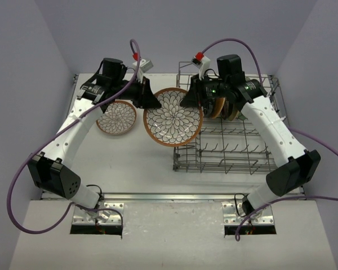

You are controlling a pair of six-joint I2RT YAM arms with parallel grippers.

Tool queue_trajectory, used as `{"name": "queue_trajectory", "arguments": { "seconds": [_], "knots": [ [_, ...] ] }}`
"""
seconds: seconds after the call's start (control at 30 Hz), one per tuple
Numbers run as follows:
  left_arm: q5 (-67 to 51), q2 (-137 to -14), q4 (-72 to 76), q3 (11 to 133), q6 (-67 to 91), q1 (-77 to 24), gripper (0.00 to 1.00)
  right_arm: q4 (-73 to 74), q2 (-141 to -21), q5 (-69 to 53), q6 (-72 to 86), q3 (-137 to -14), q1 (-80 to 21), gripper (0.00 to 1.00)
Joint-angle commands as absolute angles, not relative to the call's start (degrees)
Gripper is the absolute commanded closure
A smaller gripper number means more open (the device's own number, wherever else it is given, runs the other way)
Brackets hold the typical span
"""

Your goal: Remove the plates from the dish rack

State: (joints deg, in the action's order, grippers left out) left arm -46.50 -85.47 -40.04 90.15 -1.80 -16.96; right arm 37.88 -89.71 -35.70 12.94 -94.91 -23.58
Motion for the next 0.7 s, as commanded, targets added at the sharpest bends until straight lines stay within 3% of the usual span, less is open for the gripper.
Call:
{"name": "queue_trajectory", "arguments": {
  "seconds": [0.0, 0.13, 0.37, 0.53, 0.67],
  "knots": [
    [-53.0, -83.4, -37.0, 88.0, 0.3, -13.8, 1.00, 33.0, -86.9, -35.6, 15.0, -98.8, -24.1, 0.49],
    [-61.5, -83.2, -31.6, 84.8, 7.9, -4.6, 1.00, 33.7, -85.9, -31.3, 14.6, -98.8, -24.0, 0.06],
    [-67.1, -85.3, -26.3, 85.4, 15.9, 11.4, 1.00, 34.8, -83.1, -26.5, 15.1, -99.6, -18.7, 0.01],
    [-49.5, -92.5, -35.3, 91.3, 9.0, 18.7, 1.00, 37.6, -80.3, -20.4, 13.2, -98.4, -12.5, 0.01],
    [-41.8, -97.9, -36.6, 94.4, 8.4, 22.1, 1.00, 38.5, -76.3, -18.4, 11.4, -93.0, -8.2, 0.01]
  ]
}}
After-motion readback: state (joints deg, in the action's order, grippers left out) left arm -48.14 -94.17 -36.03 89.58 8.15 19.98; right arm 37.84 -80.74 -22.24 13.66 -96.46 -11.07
